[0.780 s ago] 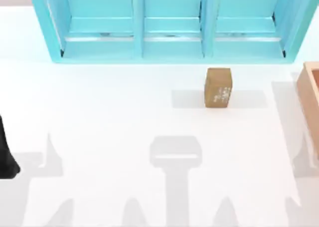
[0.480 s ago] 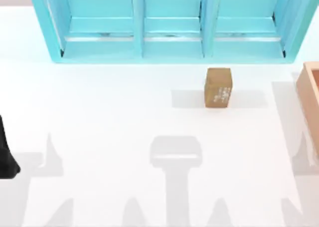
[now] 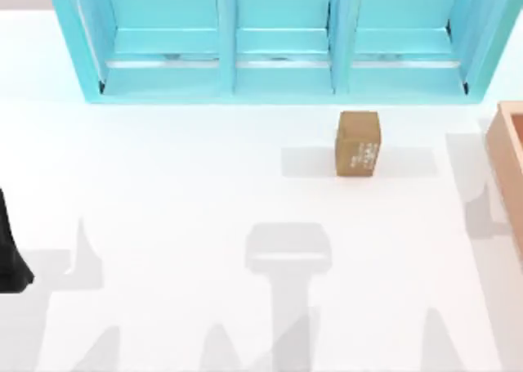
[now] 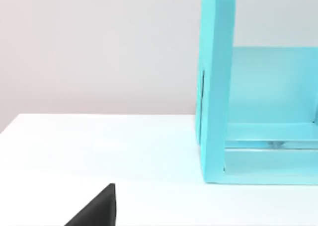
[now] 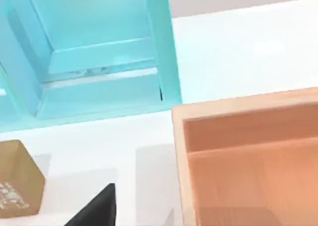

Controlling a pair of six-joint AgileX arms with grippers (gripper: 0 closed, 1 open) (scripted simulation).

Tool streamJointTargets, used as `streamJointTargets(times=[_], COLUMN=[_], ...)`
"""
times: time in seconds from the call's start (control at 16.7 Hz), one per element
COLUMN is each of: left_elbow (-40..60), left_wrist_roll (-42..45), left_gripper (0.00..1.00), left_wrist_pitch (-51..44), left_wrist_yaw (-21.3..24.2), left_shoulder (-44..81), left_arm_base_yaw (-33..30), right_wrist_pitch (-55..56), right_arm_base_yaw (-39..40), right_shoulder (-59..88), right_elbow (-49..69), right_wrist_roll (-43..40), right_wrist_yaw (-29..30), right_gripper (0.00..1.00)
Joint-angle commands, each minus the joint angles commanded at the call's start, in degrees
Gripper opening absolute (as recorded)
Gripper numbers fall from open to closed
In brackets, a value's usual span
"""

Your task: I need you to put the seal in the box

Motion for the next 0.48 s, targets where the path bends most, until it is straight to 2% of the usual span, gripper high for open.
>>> streamJointTargets(times=[0.48], left_elbow=[0.0], left_wrist_roll=[0.0], left_gripper=[1.0], left_wrist_pitch=[0.0], left_wrist_yaw=[0.0], left_shoulder=[0.0], left_arm_base_yaw=[0.0], right_wrist_pitch=[-33.9], right_arm_base_yaw=[6.3], right_shoulder=[50.7], right_elbow=[39.9], right_wrist_roll=[6.6], right_wrist_yaw=[4.9], right_gripper=[1.0])
